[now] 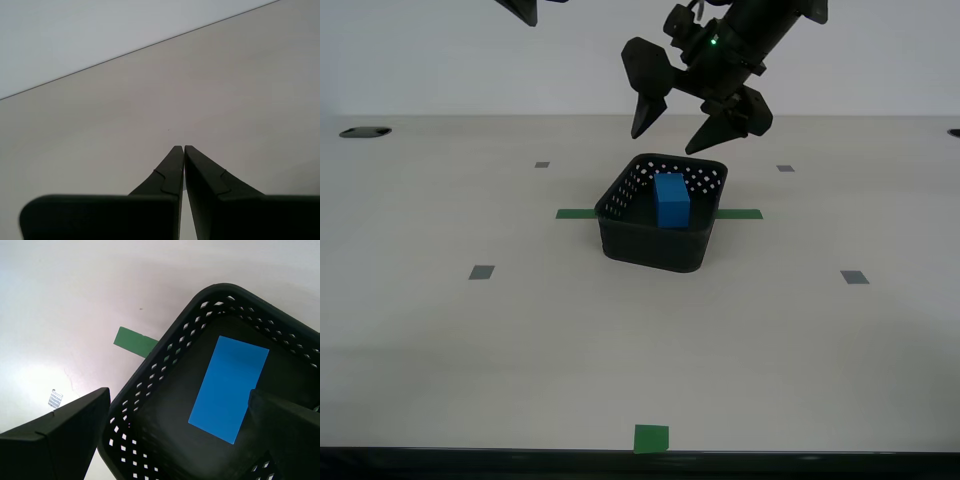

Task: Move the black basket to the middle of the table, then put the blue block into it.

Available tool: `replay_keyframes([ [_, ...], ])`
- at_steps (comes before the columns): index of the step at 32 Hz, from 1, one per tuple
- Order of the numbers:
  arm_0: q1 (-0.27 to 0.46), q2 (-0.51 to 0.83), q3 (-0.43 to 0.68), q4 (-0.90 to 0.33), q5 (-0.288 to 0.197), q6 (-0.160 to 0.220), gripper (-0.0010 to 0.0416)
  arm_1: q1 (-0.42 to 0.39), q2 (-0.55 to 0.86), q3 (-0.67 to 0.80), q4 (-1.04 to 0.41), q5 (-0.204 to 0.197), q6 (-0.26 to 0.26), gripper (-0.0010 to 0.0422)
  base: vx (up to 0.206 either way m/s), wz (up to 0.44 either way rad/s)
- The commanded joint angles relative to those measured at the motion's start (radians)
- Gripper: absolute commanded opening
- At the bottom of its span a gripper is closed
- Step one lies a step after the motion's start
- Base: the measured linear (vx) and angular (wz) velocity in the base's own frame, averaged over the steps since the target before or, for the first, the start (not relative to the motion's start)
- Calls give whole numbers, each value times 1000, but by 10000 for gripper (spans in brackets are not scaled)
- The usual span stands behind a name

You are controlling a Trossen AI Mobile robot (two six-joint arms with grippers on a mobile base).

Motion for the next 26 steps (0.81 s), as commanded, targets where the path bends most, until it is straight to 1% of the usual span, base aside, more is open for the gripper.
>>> replay_keyframes([
  [1, 0, 1, 1, 2, -3, 0, 387, 0, 0, 1, 2, 2, 1, 0, 0, 0],
  [26, 0, 1, 1, 2, -3, 0, 387, 1, 0, 1, 3, 2, 1, 0, 0, 0],
])
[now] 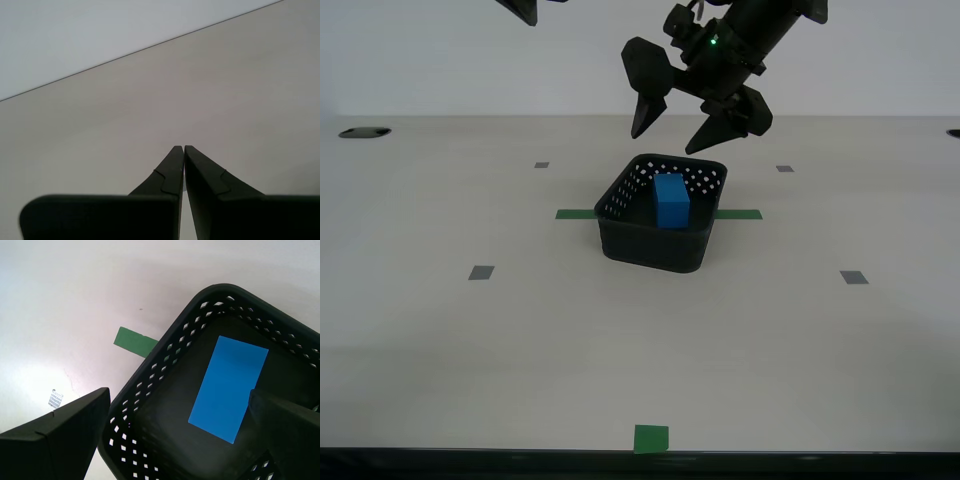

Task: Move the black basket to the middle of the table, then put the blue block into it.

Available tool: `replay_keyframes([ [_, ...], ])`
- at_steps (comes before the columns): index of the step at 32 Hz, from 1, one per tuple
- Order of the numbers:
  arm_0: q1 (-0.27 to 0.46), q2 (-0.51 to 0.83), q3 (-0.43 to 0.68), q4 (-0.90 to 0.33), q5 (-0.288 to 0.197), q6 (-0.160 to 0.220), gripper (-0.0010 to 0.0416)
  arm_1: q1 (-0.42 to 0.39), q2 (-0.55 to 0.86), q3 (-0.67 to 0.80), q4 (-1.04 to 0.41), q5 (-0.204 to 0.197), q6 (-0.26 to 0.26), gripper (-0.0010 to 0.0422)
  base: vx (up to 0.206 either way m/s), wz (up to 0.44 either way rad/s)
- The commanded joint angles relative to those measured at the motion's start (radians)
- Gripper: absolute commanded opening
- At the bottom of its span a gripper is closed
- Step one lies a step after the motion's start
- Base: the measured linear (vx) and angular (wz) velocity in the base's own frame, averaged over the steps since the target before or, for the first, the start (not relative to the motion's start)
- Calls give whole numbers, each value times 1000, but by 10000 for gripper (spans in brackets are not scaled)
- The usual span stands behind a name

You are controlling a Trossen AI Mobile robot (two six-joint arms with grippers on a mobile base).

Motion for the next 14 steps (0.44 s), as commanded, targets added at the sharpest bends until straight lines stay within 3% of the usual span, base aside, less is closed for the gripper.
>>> replay_keyframes([
  [1, 0, 1, 1, 2, -3, 0, 387, 0, 0, 1, 0, 2, 1, 0, 0, 0],
  [14, 0, 1, 1, 1, -3, 0, 387, 0, 0, 1, 0, 2, 1, 0, 0, 0],
])
